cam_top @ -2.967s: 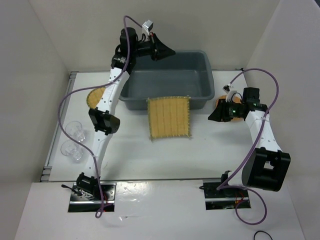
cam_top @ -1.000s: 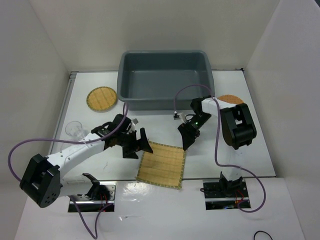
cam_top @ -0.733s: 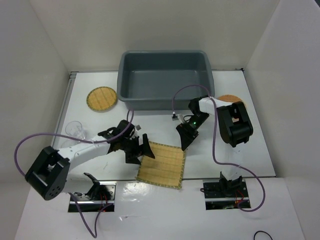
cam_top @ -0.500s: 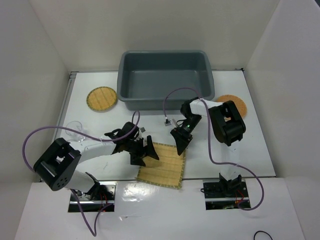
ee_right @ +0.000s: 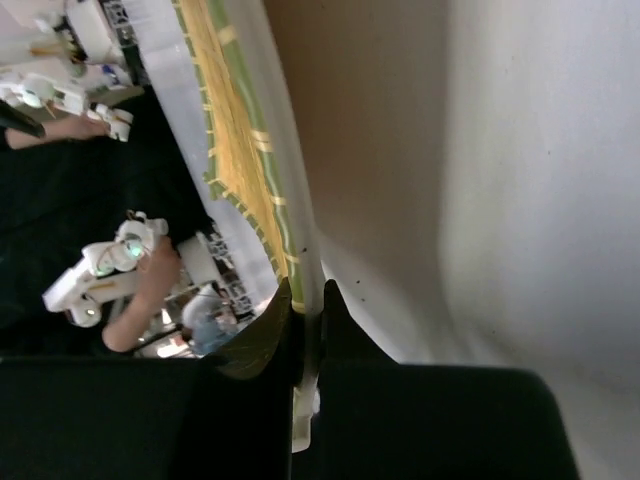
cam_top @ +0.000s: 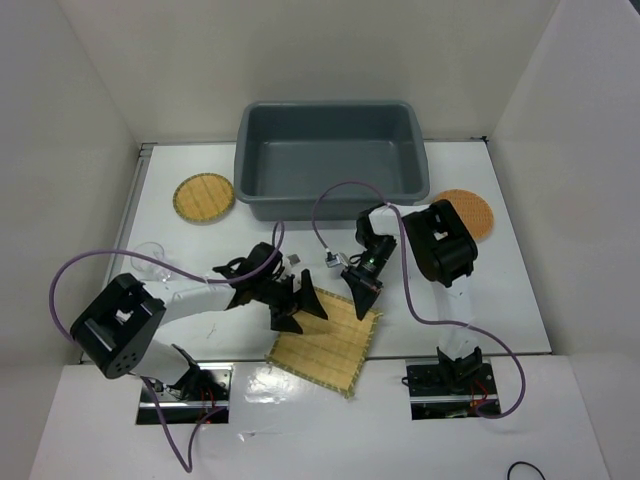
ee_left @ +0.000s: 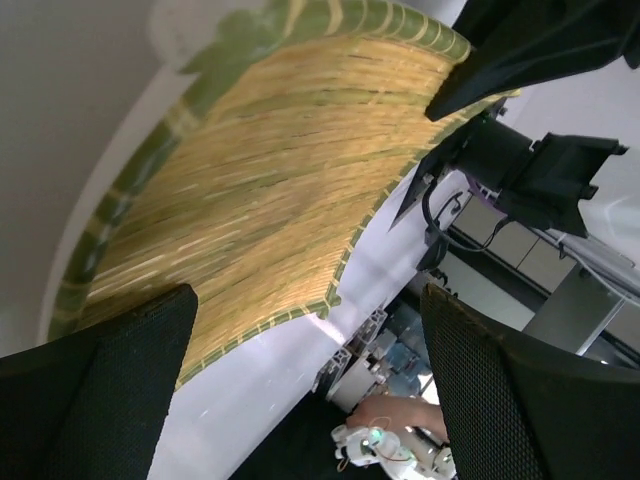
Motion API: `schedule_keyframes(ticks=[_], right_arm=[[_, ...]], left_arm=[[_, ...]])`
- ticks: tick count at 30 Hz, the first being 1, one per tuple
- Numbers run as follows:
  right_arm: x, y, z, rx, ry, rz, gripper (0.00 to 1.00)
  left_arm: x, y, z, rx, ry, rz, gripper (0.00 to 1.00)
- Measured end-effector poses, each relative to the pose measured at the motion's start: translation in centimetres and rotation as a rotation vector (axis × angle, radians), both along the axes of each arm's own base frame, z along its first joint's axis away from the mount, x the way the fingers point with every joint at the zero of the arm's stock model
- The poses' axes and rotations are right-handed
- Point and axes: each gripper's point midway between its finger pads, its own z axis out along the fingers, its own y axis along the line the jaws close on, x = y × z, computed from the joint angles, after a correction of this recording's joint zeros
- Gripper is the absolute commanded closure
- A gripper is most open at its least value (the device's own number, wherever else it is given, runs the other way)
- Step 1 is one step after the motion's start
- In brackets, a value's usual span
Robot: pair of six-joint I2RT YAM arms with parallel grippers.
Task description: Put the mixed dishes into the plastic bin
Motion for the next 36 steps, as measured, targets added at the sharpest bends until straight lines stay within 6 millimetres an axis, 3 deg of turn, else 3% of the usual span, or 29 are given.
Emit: schedule_keyframes(ticks=[6, 9, 12, 14, 17, 18, 20, 23, 28, 32, 36], right_arm=[[0.0, 0.2, 0.6, -0.001, 0.014, -0.026, 1.00], [0.6, 0.4, 2.1, 0.039, -0.059, -0.022, 1.00], [2.1, 0.3, 4.7, 0.089, -0.203, -0.021, 1.00], [3.8, 0.3, 6.9, 0.128, -0.321, -0.035, 1.00], [5.7, 0.5, 10.1, 0.178, -0.462, -0.052, 1.00], [6.4, 0.7, 11.1, 0.194, -0.507, -0.058, 1.00], [7.6, 1.0, 12.7, 0.216, -0.578, -0.062, 1.00], [9.4, 1.7, 15.4, 0.258, -0.646, -0.097, 1.00], [14.0, 1.0, 20.6, 0.345, -0.759, -0.227, 1.00], [17.6, -1.6, 22.7, 0.397, -0.761, -0.379, 1.00], [21.2, -5.0, 22.6, 0.417, -0.747, -0.509, 1.00]], left_arm=[[0.0, -0.2, 0.9, 0.040, 0.007, -0.025, 0.00], [2.7, -0.5, 3.7, 0.081, -0.115, -0.007, 0.00], [6.1, 0.0, 10.2, 0.056, -0.319, 0.059, 0.00], [8.0, 1.6, 16.4, -0.002, -0.492, 0.145, 0.00], [8.5, 5.3, 25.1, -0.095, -0.730, 0.284, 0.00], [8.2, 6.7, 27.2, -0.116, -0.790, 0.334, 0.00], [7.3, 8.8, 29.5, -0.137, -0.862, 0.400, 0.00], [6.2, 10.0, 29.9, -0.148, -0.886, 0.429, 0.00], [5.6, 10.8, 25.3, -0.073, -0.765, 0.450, 0.00], [4.7, 11.4, 23.8, -0.052, -0.716, 0.469, 0.00], [3.8, 11.8, 23.8, -0.073, -0.715, 0.492, 0.00]])
